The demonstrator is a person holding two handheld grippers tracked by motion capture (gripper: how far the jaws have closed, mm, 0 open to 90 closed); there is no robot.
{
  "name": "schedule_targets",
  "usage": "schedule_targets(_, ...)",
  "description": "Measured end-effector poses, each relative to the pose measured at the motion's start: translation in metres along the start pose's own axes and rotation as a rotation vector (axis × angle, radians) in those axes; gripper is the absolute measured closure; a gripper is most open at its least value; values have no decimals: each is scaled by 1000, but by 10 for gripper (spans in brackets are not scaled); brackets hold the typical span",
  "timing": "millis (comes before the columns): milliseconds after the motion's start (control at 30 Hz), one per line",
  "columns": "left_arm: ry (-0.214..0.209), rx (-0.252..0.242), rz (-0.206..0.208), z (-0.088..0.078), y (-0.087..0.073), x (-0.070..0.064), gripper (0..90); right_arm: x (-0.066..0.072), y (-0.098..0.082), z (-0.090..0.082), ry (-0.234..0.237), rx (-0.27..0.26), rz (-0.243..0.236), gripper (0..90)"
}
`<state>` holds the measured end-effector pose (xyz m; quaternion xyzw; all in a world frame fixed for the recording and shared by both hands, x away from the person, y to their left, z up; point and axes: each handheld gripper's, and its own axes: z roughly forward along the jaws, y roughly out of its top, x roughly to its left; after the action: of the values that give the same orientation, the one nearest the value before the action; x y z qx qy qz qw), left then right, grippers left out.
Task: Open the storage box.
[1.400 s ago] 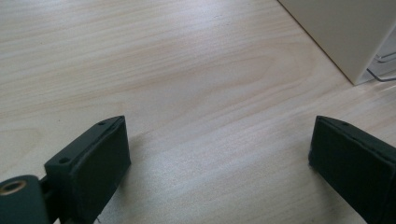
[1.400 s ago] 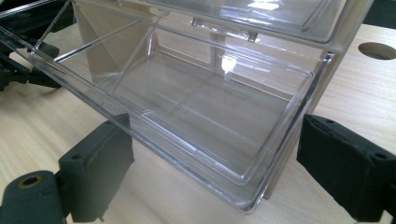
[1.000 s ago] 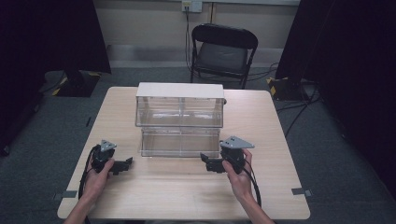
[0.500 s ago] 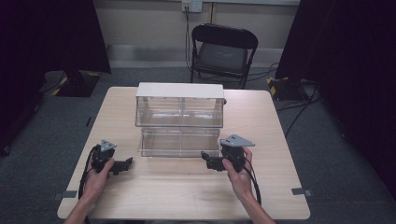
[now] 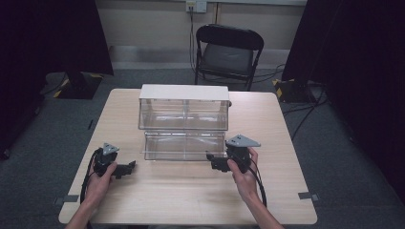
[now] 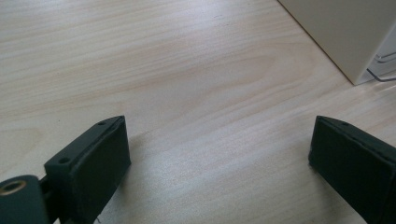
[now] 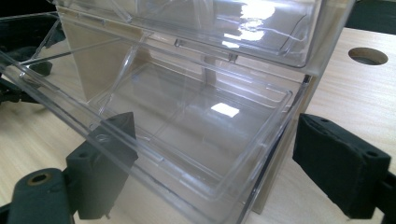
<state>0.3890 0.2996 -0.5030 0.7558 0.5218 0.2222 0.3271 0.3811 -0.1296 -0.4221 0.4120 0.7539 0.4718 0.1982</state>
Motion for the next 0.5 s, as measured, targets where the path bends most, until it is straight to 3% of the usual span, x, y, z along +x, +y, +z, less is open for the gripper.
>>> schedule_targets(500,0,0,0,0,0,0,48,0,5,6,-12,0,-1,135)
